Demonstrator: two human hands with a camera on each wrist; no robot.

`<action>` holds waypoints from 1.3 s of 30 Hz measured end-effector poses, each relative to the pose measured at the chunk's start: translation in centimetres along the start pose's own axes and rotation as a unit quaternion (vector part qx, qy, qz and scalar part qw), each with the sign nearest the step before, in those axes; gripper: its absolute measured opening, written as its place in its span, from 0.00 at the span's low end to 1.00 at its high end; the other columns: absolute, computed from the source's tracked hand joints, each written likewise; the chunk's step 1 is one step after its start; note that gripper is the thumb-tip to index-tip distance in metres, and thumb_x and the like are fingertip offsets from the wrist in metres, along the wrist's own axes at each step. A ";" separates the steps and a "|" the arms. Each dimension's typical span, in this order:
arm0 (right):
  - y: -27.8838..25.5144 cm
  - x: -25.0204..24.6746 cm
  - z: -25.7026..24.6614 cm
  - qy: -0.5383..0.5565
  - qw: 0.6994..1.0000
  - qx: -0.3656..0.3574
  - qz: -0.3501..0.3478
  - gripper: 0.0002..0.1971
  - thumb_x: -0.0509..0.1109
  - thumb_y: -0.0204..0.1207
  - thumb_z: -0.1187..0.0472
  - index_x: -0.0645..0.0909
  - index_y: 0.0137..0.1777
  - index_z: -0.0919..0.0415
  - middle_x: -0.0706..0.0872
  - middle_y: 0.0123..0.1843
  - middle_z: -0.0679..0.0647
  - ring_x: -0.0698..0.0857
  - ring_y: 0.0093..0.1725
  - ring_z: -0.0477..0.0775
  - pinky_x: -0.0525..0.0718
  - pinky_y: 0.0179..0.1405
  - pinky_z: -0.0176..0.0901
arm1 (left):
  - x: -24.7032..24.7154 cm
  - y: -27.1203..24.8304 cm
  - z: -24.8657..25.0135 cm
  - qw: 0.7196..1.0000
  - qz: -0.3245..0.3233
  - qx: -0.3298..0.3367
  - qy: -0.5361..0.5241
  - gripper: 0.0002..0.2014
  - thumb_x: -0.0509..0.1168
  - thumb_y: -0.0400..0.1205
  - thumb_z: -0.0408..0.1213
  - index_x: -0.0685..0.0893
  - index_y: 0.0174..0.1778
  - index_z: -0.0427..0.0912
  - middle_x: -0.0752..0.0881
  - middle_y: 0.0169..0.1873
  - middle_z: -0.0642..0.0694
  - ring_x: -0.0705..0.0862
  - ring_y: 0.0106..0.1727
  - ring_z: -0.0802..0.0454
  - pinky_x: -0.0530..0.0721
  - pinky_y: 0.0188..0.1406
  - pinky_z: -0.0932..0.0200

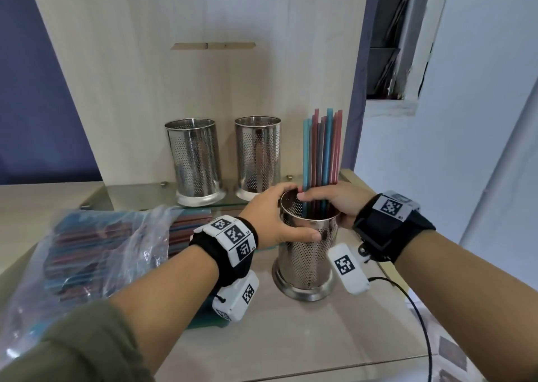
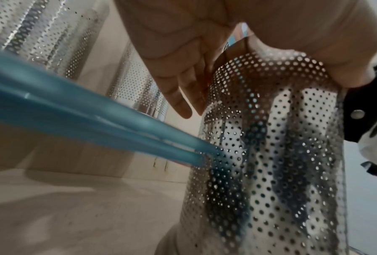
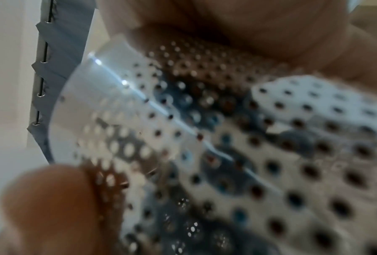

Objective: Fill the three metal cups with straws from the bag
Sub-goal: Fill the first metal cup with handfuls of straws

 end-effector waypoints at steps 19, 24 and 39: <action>-3.0 -2.1 -0.2 -0.026 0.999 -0.029 0.037 0.50 0.82 0.49 0.30 0.74 0.73 0.45 0.87 0.61 0.47 0.85 0.60 0.54 0.79 0.61 0.61 | -1.5 -1.2 1.9 0.994 -0.066 0.002 0.085 0.65 0.80 0.58 0.61 0.47 0.85 0.50 0.66 0.80 0.54 0.66 0.77 0.59 0.63 0.78 0.55; -6.6 -2.9 1.5 -0.157 0.982 -0.044 0.093 0.61 0.81 0.41 0.33 0.62 0.79 0.43 0.76 0.72 0.50 0.76 0.71 0.51 0.74 0.72 0.57 | -6.0 -3.8 1.0 0.975 -0.081 -0.034 0.206 0.68 0.73 0.57 0.70 0.43 0.85 0.48 0.64 0.81 0.53 0.65 0.79 0.55 0.64 0.76 0.57; -7.7 0.2 3.0 -0.230 0.942 -0.136 0.202 0.55 0.83 0.52 0.39 0.61 0.80 0.46 0.77 0.71 0.47 0.80 0.61 0.47 0.77 0.59 0.39 | -5.3 -7.9 -4.5 0.876 -0.058 -0.058 0.475 0.39 0.58 0.74 0.72 0.72 0.75 0.50 0.71 0.69 0.47 0.65 0.70 0.45 0.70 0.71 0.45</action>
Point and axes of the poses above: each hand's wrist, its own y-axis towards the middle knuckle, its own x-axis out of the palm, z = x × y, the point moved 6 cm from there along y, towards the middle knuckle
